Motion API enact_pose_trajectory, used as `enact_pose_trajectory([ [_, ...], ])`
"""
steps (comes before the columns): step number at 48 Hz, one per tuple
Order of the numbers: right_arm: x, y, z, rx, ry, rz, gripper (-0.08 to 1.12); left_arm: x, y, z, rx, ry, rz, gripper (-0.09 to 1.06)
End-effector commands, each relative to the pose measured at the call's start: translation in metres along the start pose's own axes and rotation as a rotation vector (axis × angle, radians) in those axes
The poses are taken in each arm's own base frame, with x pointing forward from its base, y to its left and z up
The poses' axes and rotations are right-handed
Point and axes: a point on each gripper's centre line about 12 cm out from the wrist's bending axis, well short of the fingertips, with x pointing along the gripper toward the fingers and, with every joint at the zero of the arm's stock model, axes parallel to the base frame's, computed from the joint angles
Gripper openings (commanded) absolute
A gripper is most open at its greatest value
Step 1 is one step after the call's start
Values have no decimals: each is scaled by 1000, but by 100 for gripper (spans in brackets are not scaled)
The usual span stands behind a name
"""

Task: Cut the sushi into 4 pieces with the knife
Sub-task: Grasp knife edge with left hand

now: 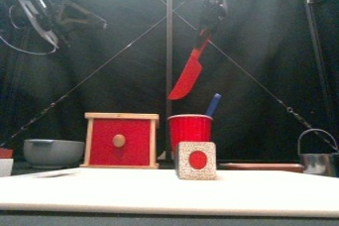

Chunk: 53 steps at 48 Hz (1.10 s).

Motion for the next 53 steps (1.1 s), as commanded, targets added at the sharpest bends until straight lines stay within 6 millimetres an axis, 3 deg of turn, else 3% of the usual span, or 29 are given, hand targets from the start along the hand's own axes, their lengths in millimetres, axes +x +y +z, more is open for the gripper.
enact_pose_trajectory([
  [1, -25, 10, -3, 26, -168, 30, 14, 0, 2, 7, -13, -55, 13, 22],
  [18, -29, 37, -62, 141, -588, 153, 14, 0, 8, 13, -83, -114, 56, 45],
  [31, 6, 57, -113, 184, -643, 199, 14, 10, 7, 15, -116, -103, 66, 59],
  [42, 26, 78, -125, 112, -618, 236, 13, 26, -4, 13, -35, -73, 0, 76],
  [53, 38, 81, -119, 99, -604, 235, 13, 50, -7, 4, -9, 3, -18, 78],
])
